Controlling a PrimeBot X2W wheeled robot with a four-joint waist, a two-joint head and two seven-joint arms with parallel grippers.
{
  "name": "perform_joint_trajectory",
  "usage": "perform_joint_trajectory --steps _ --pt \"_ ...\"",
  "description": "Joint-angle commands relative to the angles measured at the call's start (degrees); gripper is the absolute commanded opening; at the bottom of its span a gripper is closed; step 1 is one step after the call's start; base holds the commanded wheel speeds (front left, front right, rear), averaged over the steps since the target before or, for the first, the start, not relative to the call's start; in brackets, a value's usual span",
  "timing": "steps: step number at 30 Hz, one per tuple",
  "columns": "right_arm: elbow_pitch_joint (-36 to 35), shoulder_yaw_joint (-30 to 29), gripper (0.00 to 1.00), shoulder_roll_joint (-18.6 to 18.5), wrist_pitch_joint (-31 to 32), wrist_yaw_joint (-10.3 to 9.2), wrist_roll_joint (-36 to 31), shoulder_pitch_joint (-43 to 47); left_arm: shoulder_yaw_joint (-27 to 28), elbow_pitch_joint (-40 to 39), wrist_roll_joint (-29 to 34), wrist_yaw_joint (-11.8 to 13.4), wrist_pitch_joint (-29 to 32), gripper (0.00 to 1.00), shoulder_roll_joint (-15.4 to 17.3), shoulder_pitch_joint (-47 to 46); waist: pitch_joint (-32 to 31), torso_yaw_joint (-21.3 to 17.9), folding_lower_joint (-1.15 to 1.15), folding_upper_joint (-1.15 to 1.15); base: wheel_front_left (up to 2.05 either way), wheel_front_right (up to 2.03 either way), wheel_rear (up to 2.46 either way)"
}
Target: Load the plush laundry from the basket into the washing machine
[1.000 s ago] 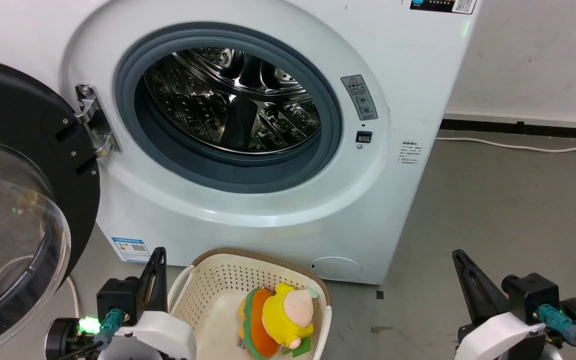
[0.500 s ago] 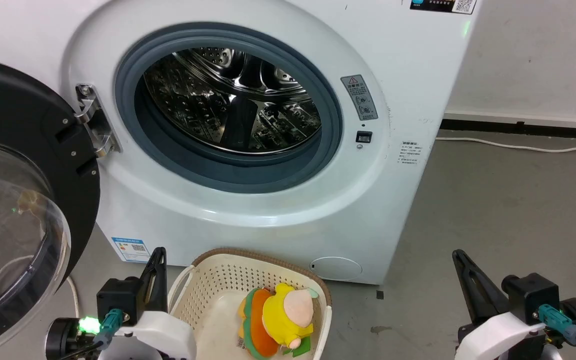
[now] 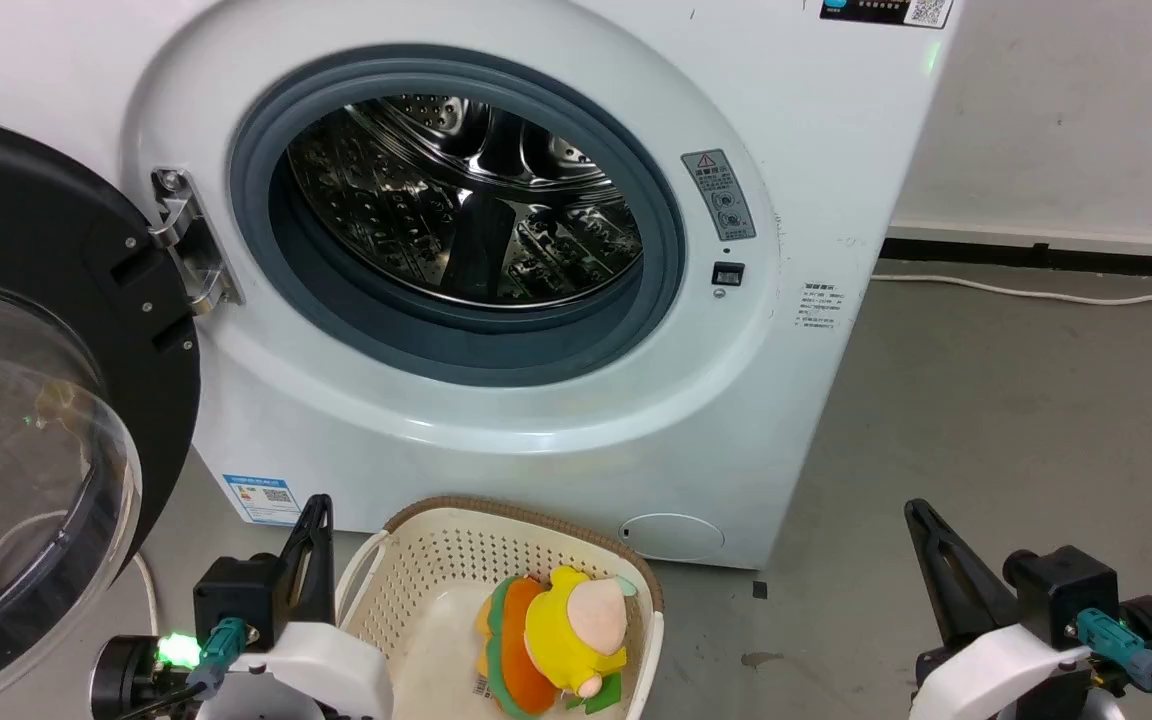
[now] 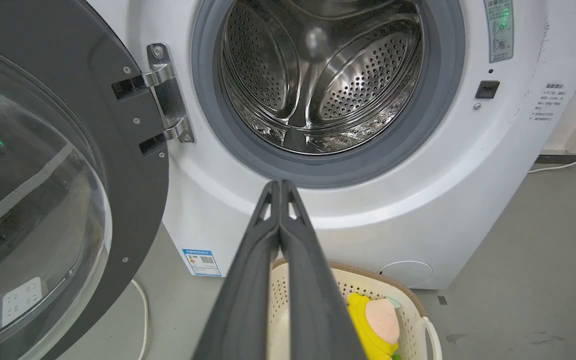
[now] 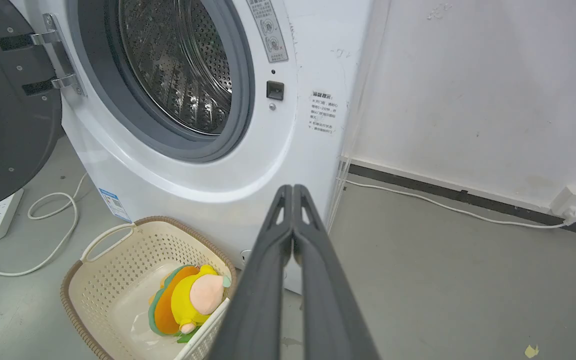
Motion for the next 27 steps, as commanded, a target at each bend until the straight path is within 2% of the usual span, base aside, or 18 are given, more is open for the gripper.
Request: perform_joint_trajectory --steps 1,13,14,15,16,17,27 --pt "-0.19 -0.14 0.0 0.02 0.03 -0.05 -0.29 -0.67 0.13 -0.25 0.15 -0.31 0.02 0.0 -0.01 -0.04 0.0 0.0 0.0 0.0 0.0 0.0 0.0" --pt "-0.19 -0.14 0.0 0.02 0.03 -0.05 -0.29 -0.67 0.13 -0.25 0.15 -0.31 0.02 0.0 -0.01 -0.04 0.0 0.0 0.0 0.0 0.0 0.0 0.0" --pt "0.0 0.0 1.0 0.0 -0.01 0.0 0.01 0.0 0.0 0.0 0.0 0.0 -0.01 1.0 0.0 0.0 0.0 0.0 0.0 0.0 0.0 0.0 0.0" --pt "0.01 0.02 1.0 0.0 -0.02 0.0 0.04 0.01 -0.02 0.01 -0.01 0.02 -0.02 1.0 0.0 0.0 0.0 0.0 0.0 0.0 0.0 0.0 0.0" --pt "0.01 0.06 0.0 0.0 -0.03 0.0 0.05 0.02 -0.02 0.01 -0.01 0.03 -0.03 0.0 0.0 0.0 0.0 0.0 0.0 0.0 0.0 0.0 0.0" --pt "0.01 0.08 1.0 0.0 -0.03 0.0 0.06 0.02 -0.03 0.01 -0.01 0.03 -0.03 1.0 0.0 0.0 0.01 0.0 0.0 0.0 0.0 0.0 0.0" --pt "-0.04 -0.25 1.0 0.0 -1.07 0.0 1.17 -0.02 -0.68 -0.27 -0.08 0.36 -1.07 1.0 0.01 -0.17 0.42 -0.22 0.0 0.0 0.0 0.0 0.0"
